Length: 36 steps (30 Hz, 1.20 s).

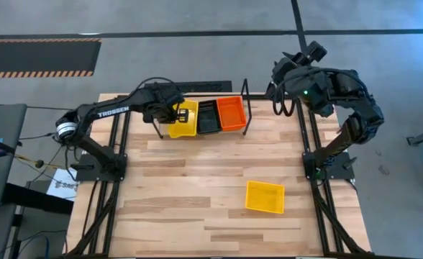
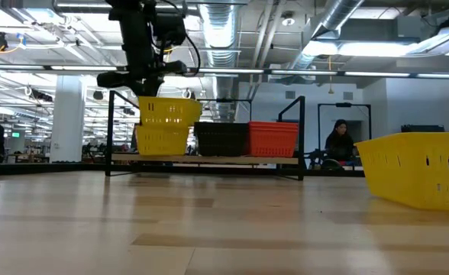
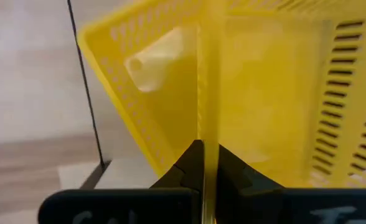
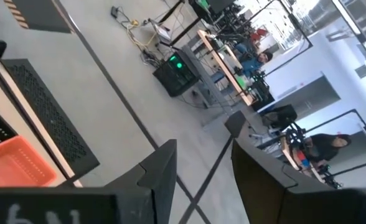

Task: Stack baskets on shelf by color
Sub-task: Stack the top yellow bin on top of the yellow bin on the shelf

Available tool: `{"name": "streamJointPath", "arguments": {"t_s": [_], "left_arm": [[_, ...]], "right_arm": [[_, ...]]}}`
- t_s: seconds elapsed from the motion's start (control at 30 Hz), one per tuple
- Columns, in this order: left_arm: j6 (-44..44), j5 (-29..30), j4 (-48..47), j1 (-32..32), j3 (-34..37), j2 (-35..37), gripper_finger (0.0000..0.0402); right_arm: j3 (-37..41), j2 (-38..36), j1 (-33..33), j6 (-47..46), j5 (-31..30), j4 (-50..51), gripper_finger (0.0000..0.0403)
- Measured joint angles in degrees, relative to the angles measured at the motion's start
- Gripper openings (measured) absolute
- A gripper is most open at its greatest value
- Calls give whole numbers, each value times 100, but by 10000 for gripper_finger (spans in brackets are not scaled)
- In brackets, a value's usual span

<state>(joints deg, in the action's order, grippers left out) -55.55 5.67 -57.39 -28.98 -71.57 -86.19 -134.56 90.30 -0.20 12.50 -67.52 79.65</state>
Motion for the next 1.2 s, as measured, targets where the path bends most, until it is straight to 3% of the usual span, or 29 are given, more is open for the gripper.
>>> {"name": "streamJointPath", "arguments": {"t_s": [0.4, 0.57, 0.93, 1.2], "left_arm": [[-343, 571, -196, -49, -419, 273, 0], [-825, 1269, -600, 211, -419, 273, 0], [-1826, 1414, -1150, 425, -417, 271, 0], [-1893, 1214, -449, 423, 175, 267, 0]], "right_arm": [[0, 0, -432, 294, 28, 7, 171], [0, 0, -736, 489, 136, 9, 171], [0, 0, -1507, 607, 1321, 10, 163], [0, 0, -1653, 609, 1644, 10, 155]]}}
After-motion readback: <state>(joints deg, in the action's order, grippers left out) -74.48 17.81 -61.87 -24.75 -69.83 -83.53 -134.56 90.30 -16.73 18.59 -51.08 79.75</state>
